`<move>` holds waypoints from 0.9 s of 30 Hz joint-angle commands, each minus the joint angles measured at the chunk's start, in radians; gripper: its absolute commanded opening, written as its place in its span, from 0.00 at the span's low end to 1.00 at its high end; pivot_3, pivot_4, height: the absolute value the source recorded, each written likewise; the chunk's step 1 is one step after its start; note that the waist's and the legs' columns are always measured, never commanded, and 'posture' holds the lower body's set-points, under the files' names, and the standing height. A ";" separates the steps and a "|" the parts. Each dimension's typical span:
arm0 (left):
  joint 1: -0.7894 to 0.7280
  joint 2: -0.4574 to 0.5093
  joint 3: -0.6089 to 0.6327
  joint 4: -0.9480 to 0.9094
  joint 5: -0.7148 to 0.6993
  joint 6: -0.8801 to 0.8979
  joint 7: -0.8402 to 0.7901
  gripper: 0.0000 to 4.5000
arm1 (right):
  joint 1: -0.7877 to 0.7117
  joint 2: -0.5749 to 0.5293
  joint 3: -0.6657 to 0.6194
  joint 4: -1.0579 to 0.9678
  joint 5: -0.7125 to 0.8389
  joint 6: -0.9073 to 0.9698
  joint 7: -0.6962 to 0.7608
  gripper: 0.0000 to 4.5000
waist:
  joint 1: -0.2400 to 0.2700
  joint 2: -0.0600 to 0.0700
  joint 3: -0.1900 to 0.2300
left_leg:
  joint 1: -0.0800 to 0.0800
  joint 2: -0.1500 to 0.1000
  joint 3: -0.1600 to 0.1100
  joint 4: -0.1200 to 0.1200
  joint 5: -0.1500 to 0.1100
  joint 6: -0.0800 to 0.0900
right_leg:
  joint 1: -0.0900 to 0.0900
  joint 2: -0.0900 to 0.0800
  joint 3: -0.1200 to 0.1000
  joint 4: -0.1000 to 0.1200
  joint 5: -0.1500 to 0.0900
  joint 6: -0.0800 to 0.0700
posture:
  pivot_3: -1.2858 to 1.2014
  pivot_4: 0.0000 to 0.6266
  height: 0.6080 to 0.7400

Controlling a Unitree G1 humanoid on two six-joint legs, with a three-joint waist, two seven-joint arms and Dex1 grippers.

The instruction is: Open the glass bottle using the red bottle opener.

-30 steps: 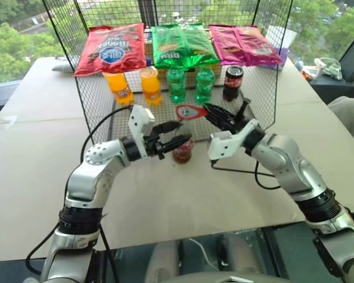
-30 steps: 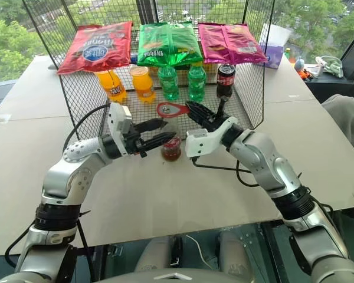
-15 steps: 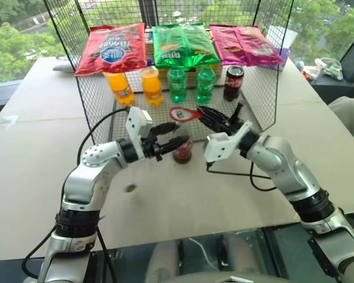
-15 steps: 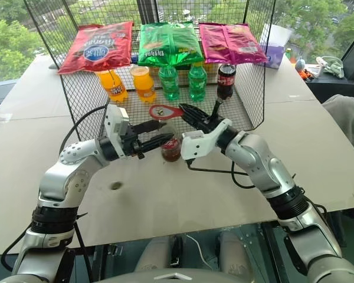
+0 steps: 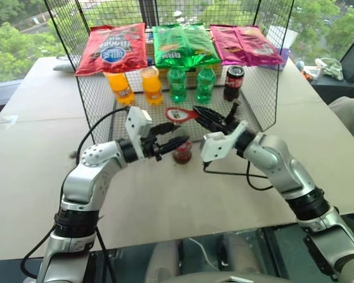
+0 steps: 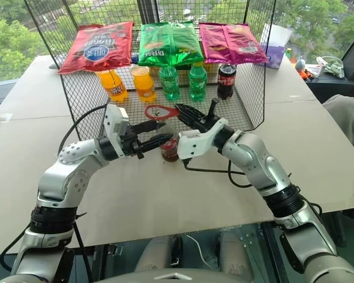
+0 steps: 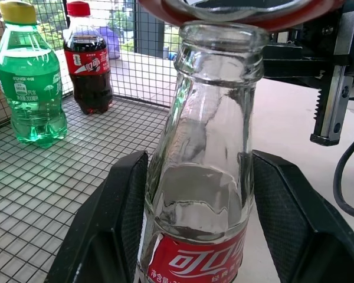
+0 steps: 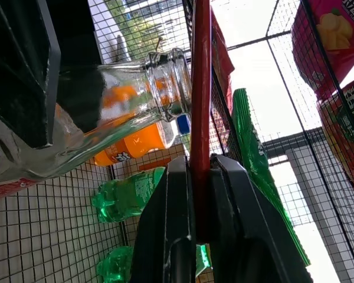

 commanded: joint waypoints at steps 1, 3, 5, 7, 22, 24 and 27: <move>-0.007 -0.007 -0.012 -0.021 0.008 -0.015 0.004 0.60 | 0.006 -0.005 0.039 0.005 0.001 -0.017 0.045 0.00 | 0.000 0.000 0.000 | 0.000 0.000 0.000 0.000 0.000 0.000 | 0.000 0.000 0.000 0.000 0.000 0.000 | 0.52 0.24 1.00; -0.006 -0.007 -0.013 -0.018 0.010 -0.019 0.002 0.60 | 0.006 -0.001 0.030 -0.001 0.009 -0.006 0.045 0.00 | 0.000 0.000 0.000 | 0.000 0.000 0.000 0.000 0.000 0.000 | 0.000 0.000 0.000 0.000 0.000 0.000 | 0.52 0.24 1.00; -0.007 -0.007 -0.012 -0.017 0.010 -0.021 0.002 0.60 | 0.005 0.004 0.019 -0.009 0.024 0.007 0.047 0.00 | 0.000 0.000 0.000 | 0.000 0.000 0.000 0.000 0.000 0.000 | 0.000 0.000 0.000 0.000 0.000 0.000 | 0.52 0.24 1.00; -0.007 -0.006 -0.011 -0.016 0.010 -0.022 0.001 0.60 | 0.008 0.017 0.002 -0.025 0.058 0.030 0.053 0.00 | -0.001 0.000 0.000 | 0.000 0.000 0.000 0.000 0.000 0.000 | 0.000 0.000 0.000 0.000 0.000 0.000 | 0.52 0.24 1.00; 0.018 0.011 0.013 -0.030 0.005 -0.030 0.001 0.60 | 0.083 0.168 -0.248 -0.378 0.423 0.655 0.154 0.00 | 0.000 0.001 0.001 | -0.003 0.000 -0.001 0.000 0.000 0.000 | -0.003 0.000 -0.001 0.000 0.000 0.000 | 0.52 0.24 1.00; 0.022 0.012 0.019 -0.030 0.004 -0.034 0.002 0.60 | 0.117 0.195 -0.307 -0.480 0.529 0.897 0.188 0.00 | 0.002 0.001 0.001 | -0.004 0.001 -0.001 0.000 0.000 0.000 | -0.003 0.000 -0.001 0.000 0.000 0.000 | 0.52 0.24 1.00; 0.030 0.014 0.027 -0.032 -0.001 -0.040 0.005 0.60 | 0.211 0.216 -0.383 -0.619 0.719 1.293 0.251 0.00 | 0.003 0.000 0.001 | -0.004 0.001 -0.002 0.000 0.000 0.000 | -0.003 0.000 -0.002 0.000 0.000 0.000 | 0.52 0.24 1.00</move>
